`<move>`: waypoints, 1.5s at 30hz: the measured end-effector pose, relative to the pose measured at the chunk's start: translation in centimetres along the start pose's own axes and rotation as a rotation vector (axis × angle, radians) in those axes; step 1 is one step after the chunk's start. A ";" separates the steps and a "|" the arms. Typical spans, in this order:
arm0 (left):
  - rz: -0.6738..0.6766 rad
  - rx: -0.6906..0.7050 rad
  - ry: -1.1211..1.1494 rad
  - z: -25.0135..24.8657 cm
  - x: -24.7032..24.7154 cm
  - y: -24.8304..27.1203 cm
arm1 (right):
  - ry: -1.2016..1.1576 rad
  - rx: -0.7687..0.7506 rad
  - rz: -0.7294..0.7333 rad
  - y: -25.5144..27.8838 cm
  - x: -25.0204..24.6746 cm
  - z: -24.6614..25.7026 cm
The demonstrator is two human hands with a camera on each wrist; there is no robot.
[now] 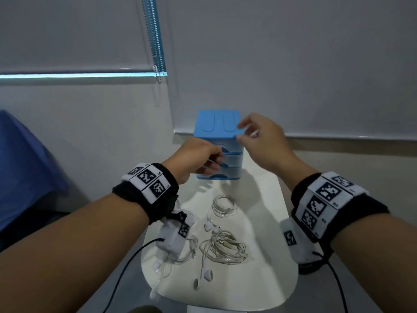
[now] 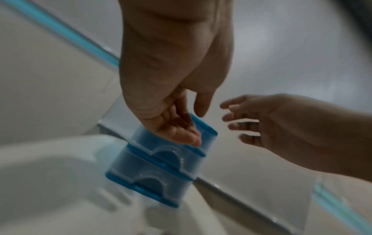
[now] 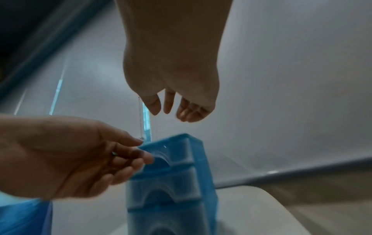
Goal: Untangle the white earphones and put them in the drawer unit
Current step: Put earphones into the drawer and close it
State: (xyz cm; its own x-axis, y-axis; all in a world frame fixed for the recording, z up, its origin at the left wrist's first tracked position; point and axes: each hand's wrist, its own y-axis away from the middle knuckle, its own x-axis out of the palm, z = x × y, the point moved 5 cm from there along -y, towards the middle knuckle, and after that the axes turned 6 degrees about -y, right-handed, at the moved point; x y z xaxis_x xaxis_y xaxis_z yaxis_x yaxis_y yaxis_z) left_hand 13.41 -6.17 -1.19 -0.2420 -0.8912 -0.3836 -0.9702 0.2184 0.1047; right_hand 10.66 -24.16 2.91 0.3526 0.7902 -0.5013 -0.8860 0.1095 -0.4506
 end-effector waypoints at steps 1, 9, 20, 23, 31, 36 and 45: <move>-0.003 -0.046 0.134 -0.1 0.0 0.1 | 0.047 -0.033 0.000 -0.9 0.2 1.1; -0.119 -0.313 0.639 1.0 1.4 0.3 | 0.340 0.028 0.330 -2.3 3.6 2.2; -0.124 -0.249 0.905 1.9 4.0 -0.2 | 0.489 0.070 0.423 -2.7 4.0 3.1; -0.169 -0.279 0.925 1.9 4.8 -0.5 | 0.437 0.108 0.424 -2.7 3.6 3.1; -0.379 -0.309 0.908 2.2 5.2 -0.1 | 0.418 0.158 0.443 -2.8 3.9 2.6; -0.398 -0.291 0.873 2.1 5.3 1.3 | 0.447 0.119 0.462 -2.5 3.7 2.9; -0.215 0.010 -0.043 -0.1 -2.3 6.4 | 0.525 0.073 0.471 -2.6 3.9 3.1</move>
State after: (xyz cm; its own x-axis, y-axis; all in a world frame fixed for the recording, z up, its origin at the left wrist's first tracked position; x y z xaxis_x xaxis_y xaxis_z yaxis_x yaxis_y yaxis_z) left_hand 7.78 -2.81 0.48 -0.0294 -0.9001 -0.4346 -0.9995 0.0291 0.0073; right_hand 13.40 -19.46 4.41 0.0093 0.3705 -0.9288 -0.9914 -0.1181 -0.0570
